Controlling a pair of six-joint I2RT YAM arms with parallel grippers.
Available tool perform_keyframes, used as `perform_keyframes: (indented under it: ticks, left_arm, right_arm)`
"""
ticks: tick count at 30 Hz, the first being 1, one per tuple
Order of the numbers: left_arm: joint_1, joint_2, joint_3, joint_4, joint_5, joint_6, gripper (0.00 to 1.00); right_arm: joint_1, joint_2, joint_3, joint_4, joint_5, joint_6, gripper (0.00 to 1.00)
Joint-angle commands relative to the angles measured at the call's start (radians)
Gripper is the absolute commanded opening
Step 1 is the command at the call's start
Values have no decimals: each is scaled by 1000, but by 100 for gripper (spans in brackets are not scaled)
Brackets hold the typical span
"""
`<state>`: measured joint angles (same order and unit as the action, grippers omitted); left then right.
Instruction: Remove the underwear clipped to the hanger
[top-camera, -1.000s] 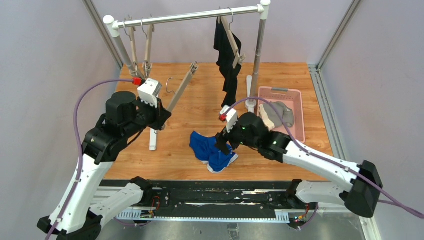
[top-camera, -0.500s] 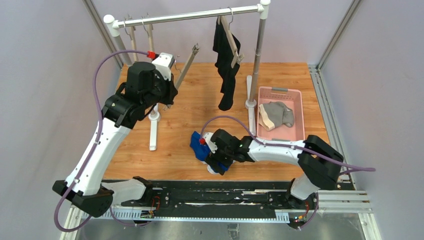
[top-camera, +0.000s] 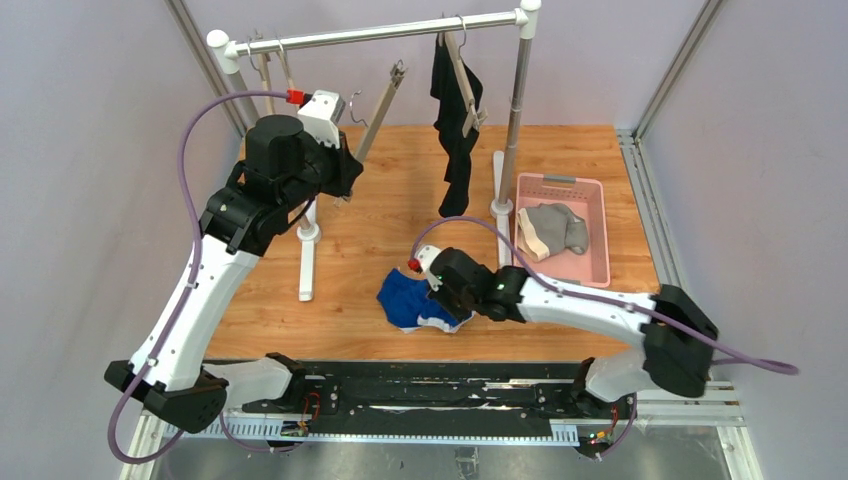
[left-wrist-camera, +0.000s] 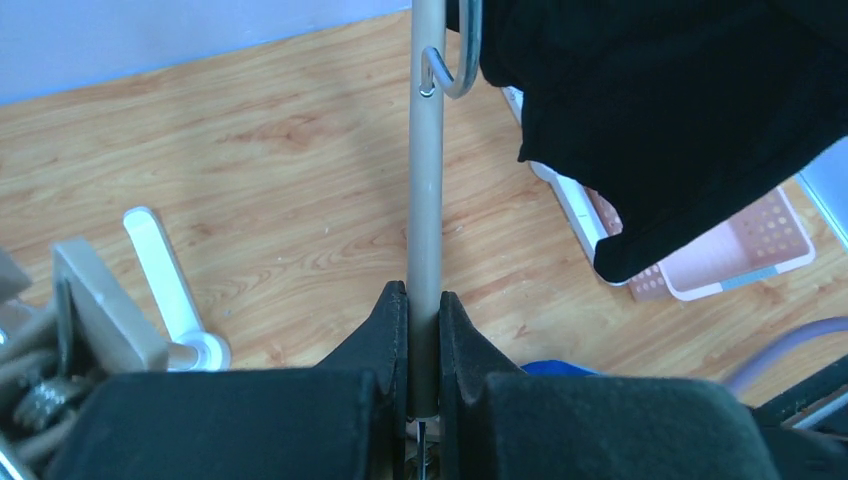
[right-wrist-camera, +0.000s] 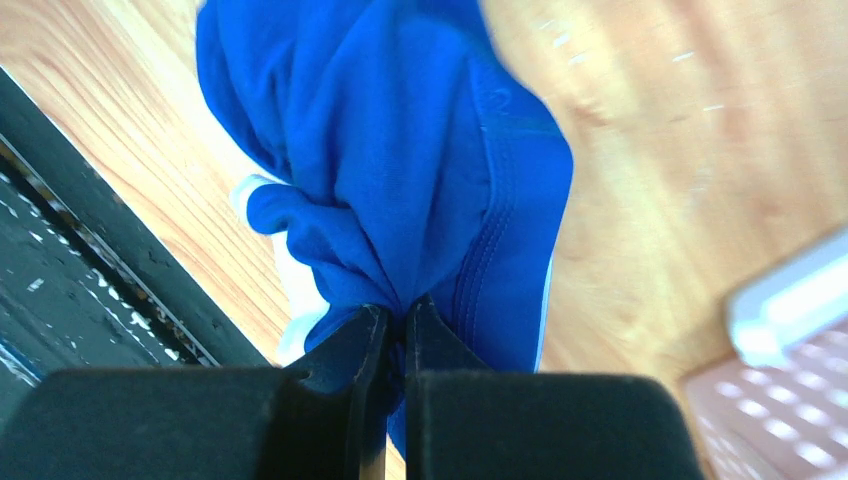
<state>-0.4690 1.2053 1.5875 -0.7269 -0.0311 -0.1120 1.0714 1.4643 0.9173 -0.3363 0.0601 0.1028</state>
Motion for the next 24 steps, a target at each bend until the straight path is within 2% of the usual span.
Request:
perform_keyframes:
  ticks: [1,7,12,17,21,24]
  left_arm:
    - [-6,-65,-48,76,74,-26,0]
    - [-5,-73,-2,101,119,-35,0]
    - [-5,-16,63,143,204,-65,0]
    - [-5,38,122,187,230,-86,0]
    - [-5,68,153,185,196,-79,0]
    - [-4,79,156,178,157,-72,0]
  right_arm:
    - [11,-181,5,-50,178,12,0]
    - [10,-345,20,-85,361,3,1]
    - [7,-467,56,-125,591,-6,1]
    - [-1,-585,103,-125,812,-47,1]
    - [-24,-652,125,-11,964,-164,1]
    - [-67,-687,141,101,1004,-278,1]
